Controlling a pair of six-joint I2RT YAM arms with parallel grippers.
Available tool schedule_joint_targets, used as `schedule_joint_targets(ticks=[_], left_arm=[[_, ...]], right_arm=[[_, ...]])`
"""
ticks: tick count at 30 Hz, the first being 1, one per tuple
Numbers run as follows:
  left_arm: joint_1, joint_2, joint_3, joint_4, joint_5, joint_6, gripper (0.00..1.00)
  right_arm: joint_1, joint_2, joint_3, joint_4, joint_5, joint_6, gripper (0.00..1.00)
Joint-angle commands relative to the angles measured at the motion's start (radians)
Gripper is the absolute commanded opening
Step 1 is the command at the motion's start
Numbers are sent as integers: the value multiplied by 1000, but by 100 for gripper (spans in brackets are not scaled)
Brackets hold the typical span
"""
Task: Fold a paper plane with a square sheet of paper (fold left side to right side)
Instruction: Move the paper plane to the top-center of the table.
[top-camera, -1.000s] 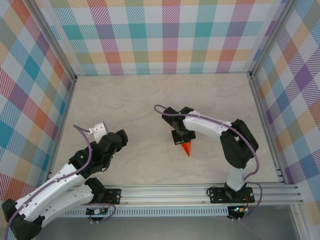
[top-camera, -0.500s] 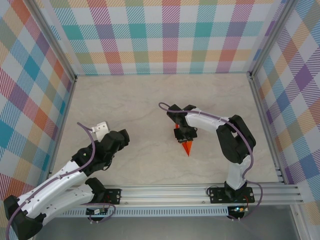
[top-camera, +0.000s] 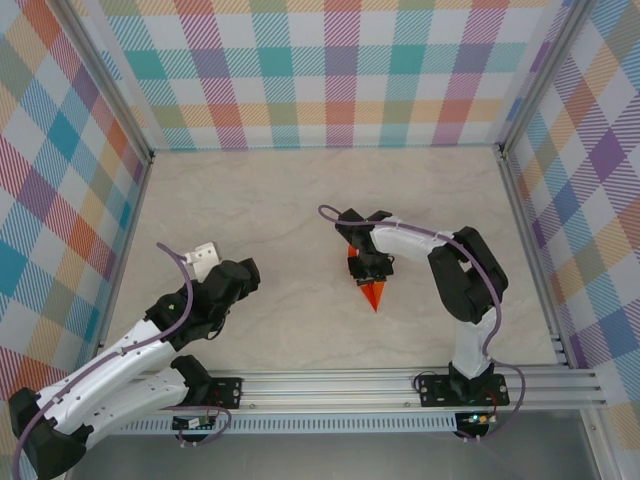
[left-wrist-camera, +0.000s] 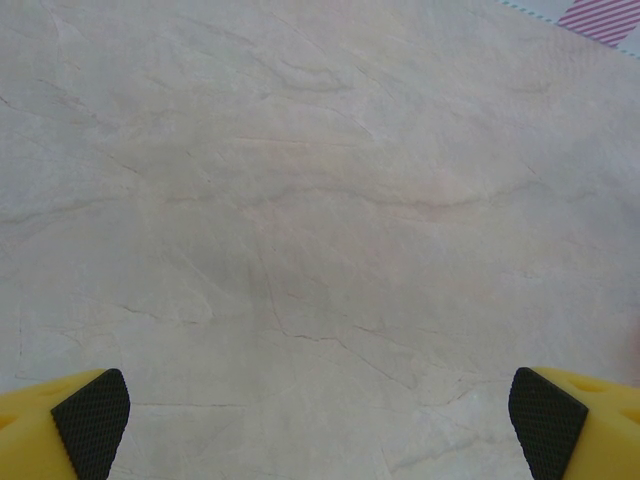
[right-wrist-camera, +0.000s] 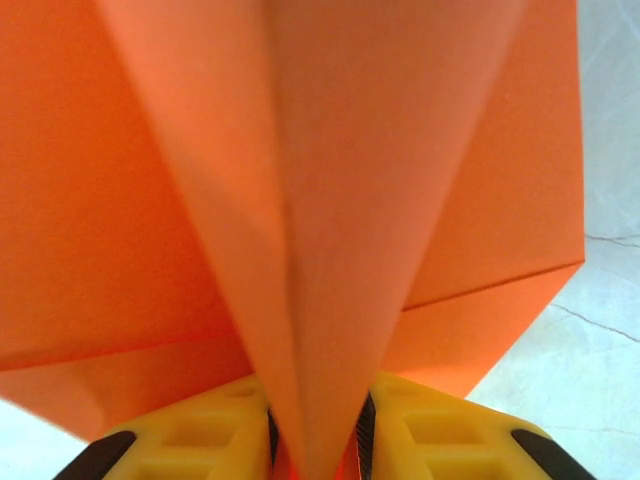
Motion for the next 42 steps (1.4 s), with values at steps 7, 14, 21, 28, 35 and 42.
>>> schedule_joint_targets(ticks=[7,14,21,28,35,42], left_arm=[[7,-1,27,6,2,16,100],[8,-1,28,7,6,25,100],[7,17,26,77,99,107,100],[7,44,23,179,233,196,100],[8,85,46,169,252,210,100],[7,104,54,167,255,210,100]], right_arm=[[-24,43,-24,45,-58,-6,28],[-49,84,35,44,-70,-10,28],[-90,197,205,8,-65,-34,29],[-107,262,353,27,-69,-120,28],[-143,409,599,-64,-85,-184,28],[-149,524,771,-181,-65,-162,31]])
